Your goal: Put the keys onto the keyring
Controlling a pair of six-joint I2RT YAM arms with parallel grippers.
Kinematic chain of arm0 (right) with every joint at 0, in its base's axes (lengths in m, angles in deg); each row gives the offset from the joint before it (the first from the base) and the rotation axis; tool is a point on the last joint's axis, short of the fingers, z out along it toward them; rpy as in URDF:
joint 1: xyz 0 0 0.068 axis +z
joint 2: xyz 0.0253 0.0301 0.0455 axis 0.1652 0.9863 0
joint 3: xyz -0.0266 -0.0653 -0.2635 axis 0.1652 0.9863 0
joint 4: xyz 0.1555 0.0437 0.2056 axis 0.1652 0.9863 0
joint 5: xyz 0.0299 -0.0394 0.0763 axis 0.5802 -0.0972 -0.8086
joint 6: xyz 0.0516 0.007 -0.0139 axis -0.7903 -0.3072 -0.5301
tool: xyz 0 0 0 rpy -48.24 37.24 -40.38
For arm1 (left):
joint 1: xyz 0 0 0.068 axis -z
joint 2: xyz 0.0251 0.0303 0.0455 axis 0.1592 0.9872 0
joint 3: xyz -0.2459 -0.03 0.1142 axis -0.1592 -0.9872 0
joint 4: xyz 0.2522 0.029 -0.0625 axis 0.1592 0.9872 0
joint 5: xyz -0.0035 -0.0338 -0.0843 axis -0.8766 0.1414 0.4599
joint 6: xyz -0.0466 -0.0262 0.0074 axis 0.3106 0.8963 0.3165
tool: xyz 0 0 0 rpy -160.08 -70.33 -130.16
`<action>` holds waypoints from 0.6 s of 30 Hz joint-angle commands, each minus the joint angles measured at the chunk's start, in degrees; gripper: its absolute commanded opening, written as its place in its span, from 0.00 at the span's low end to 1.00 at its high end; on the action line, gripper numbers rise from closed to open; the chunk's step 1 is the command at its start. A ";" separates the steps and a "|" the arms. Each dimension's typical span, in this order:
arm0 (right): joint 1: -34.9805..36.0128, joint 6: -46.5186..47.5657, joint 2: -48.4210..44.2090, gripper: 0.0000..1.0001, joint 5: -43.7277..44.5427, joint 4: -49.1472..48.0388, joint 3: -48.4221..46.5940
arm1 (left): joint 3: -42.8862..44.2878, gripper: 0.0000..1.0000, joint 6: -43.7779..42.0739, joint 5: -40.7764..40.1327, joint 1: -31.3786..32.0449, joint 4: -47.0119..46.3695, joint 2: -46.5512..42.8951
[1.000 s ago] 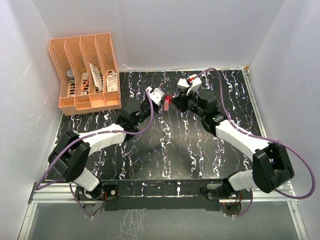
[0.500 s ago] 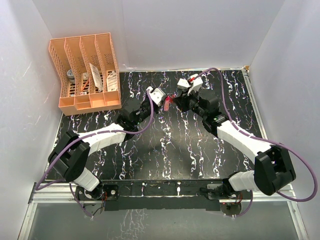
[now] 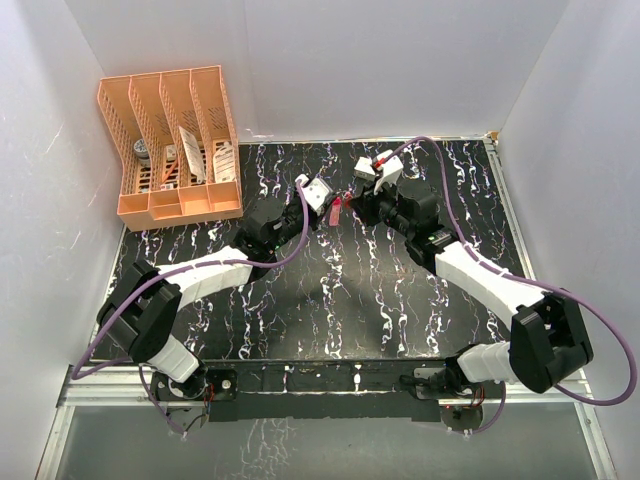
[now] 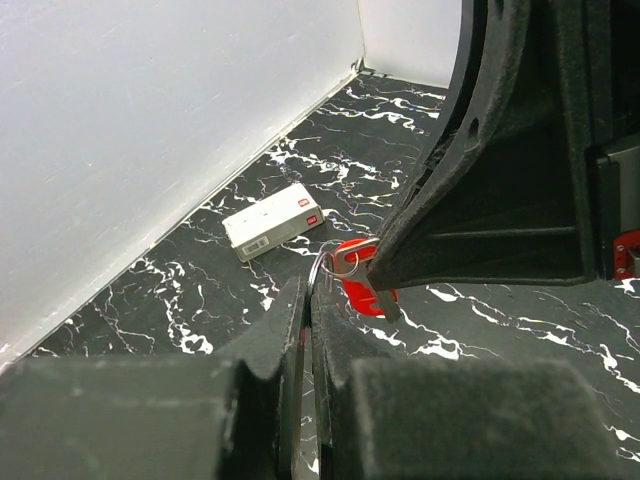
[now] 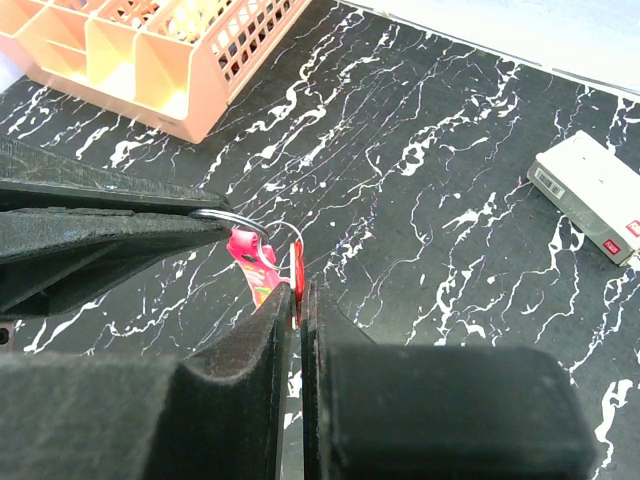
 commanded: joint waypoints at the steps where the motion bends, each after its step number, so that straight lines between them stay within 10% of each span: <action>1: -0.13 3.42 -2.14 0.00 2.00 -0.11 -3.71 | -0.04 0.00 0.63 -0.54 -0.88 -2.37 -0.85; 18: -0.05 1.67 1.48 0.00 -4.01 -0.51 -4.91 | 0.91 0.00 3.72 0.67 -1.04 -9.44 0.33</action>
